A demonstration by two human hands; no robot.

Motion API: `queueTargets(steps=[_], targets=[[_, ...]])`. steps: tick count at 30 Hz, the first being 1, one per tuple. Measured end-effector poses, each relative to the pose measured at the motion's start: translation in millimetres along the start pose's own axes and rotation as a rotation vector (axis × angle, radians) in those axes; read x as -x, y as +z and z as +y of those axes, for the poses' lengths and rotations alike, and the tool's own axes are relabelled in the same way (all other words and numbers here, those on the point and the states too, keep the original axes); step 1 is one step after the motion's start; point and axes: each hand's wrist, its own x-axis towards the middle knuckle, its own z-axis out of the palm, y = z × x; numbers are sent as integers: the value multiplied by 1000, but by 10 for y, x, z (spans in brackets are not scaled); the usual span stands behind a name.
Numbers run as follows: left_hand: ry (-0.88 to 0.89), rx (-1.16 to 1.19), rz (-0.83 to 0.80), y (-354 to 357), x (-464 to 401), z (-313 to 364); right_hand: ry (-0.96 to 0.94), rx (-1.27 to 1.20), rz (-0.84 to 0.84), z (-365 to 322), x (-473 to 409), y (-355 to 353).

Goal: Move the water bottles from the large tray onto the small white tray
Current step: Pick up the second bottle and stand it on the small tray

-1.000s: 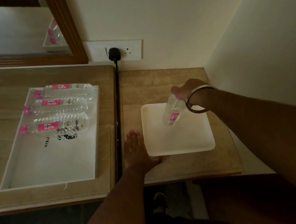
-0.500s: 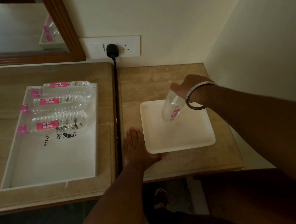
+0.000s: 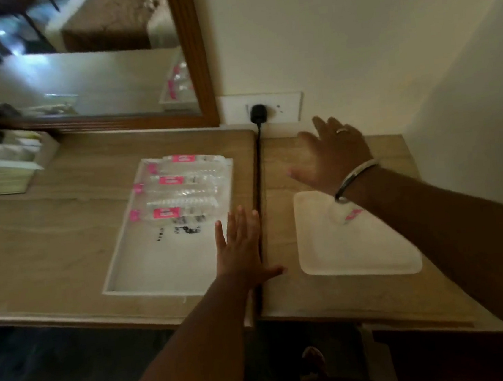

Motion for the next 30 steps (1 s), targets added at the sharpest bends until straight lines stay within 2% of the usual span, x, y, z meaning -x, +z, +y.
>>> queueTargets(steps=[5, 8, 11, 15, 21, 25, 30], targets=[[-123, -33, 24, -372, 232, -964, -155, -14, -1, -1159, -214, 171], [-200, -58, 17, -516, 536, -1847, -213, -38, -44, -2009, -367, 324], [-202, -91, -44, -545, 852, -2713, -248, -81, -134, -2678, -499, 506], [-120, -114, -144, -460, 993, -3531, -299, 21, -186, -3252, -703, 728], [39, 33, -213, -185, 706, -3734, -216, 104, -291, -3629, -878, 871], [90, 96, -130, 10, 642, -3757, -209, 177, -353, -3770, -1020, 901], [102, 87, -120, 63, 615, -3772, -164, 67, -362, -3789, -1020, 891]])
